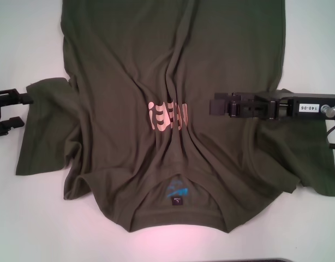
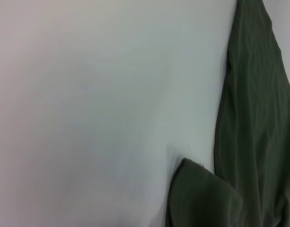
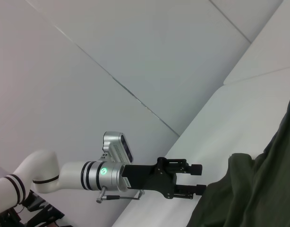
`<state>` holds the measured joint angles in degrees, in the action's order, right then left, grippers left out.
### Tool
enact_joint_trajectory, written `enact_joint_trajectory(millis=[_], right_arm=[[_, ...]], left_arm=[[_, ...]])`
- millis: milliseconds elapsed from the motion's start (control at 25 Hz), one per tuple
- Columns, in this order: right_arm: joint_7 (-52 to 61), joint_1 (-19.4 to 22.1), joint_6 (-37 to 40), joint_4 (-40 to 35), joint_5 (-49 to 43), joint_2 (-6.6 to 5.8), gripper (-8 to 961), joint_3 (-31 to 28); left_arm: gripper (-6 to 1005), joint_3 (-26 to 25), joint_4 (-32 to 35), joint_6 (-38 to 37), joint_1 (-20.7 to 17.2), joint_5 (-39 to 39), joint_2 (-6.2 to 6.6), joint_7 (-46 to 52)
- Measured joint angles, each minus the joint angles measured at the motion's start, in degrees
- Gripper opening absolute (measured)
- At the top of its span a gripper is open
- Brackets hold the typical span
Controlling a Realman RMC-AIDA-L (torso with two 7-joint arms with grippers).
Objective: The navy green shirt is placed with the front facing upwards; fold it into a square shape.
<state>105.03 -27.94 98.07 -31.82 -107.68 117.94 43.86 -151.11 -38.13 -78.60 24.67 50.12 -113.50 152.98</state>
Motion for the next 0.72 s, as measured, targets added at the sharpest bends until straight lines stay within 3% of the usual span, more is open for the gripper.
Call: enact_joint_trajectory(millis=[720], right_arm=[[0.00, -0.05, 0.00, 0.00, 0.08, -0.03, 911, 0.00]], left_arm=[[670, 0.18, 1.48, 1.89, 0.56, 0.04, -0.04, 0.03]])
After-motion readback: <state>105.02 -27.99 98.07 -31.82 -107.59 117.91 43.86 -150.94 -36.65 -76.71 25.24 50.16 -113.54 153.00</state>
